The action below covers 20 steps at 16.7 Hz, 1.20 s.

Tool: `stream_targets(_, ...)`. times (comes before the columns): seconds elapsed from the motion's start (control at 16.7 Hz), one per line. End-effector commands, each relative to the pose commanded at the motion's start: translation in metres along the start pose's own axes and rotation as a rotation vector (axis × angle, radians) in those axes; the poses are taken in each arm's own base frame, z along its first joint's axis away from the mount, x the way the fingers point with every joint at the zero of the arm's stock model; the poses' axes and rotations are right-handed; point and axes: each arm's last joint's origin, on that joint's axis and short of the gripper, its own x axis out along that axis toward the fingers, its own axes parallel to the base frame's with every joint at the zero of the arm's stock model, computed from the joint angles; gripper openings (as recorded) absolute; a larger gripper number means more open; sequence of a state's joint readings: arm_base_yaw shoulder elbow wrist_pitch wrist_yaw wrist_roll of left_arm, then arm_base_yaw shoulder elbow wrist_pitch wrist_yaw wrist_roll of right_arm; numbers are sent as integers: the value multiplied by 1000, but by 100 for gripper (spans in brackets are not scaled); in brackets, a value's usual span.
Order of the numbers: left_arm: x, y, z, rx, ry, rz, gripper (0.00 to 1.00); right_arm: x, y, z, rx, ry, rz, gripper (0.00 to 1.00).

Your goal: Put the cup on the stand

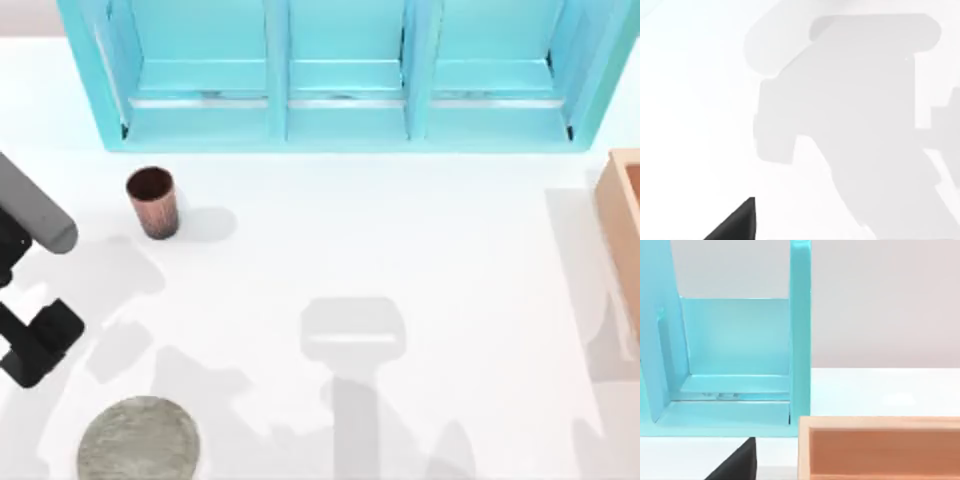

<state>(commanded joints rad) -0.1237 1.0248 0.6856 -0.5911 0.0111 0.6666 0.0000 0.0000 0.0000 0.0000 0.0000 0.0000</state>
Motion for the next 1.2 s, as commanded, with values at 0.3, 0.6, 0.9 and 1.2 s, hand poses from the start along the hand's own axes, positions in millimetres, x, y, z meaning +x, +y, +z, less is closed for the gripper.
stream_targets(0.3, 35, 31, 63, 311, 185, -240, 100, 0, 0, 0, 0, 0, 0, 100)
stream_targets(0.6, 79, 51, 116, 551, 295, -440, 100, 0, 0, 0, 0, 0, 0, 100)
stream_targets(0.9, 106, 66, 156, 694, 317, -542, 100, 0, 0, 0, 0, 0, 0, 100)
stream_targets(1.2, 116, 78, 180, 756, 323, -570, 100, 0, 0, 0, 0, 0, 0, 100)
